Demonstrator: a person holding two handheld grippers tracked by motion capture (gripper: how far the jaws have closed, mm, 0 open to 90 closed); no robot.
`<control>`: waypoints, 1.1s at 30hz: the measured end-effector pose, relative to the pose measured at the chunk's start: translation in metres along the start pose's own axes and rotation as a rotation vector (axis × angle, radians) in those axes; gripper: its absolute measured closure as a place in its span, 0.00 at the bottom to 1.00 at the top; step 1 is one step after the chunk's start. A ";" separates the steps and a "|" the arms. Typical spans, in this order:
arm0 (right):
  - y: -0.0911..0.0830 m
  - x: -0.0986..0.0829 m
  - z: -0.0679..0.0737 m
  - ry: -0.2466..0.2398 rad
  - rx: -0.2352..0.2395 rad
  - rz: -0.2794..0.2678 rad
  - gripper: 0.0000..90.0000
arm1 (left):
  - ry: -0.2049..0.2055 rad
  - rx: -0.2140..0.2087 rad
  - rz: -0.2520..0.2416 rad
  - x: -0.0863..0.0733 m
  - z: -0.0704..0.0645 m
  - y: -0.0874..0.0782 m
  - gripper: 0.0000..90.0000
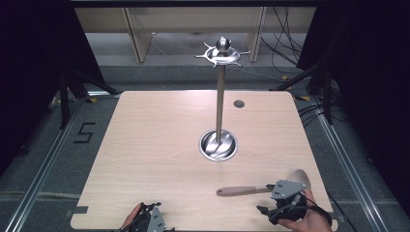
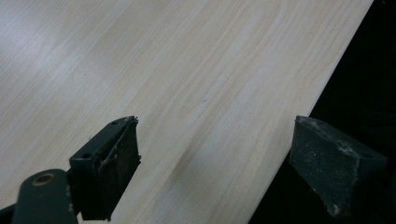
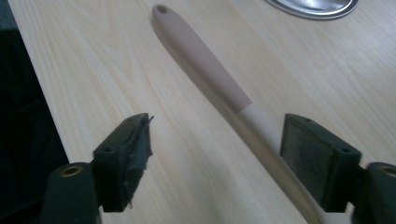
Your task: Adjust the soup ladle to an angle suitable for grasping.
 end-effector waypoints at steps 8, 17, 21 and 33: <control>0.013 0.011 -0.013 -0.091 -0.006 0.100 0.46 | -0.001 -0.002 -0.002 0.000 0.000 0.000 0.16; 0.028 0.027 -0.023 -0.206 0.080 0.219 0.59 | -0.003 -0.006 0.001 -0.001 0.001 0.000 0.16; 0.035 0.032 -0.025 -0.244 0.094 0.263 0.62 | 0.009 0.001 0.004 0.000 0.001 0.000 0.16; 0.047 0.042 -0.030 -0.325 0.123 0.358 0.71 | 0.000 -0.004 -0.007 0.000 0.000 -0.001 0.16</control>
Point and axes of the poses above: each handheld gripper's, and its own axes: y roughly forward along the jaws, x roughly out of its top, z roughly to its left, the point moved 3 cm from there along y, roughly forward along the jaws, and after that the axes turned 4 degrees about -x, right-handed, at the moved point
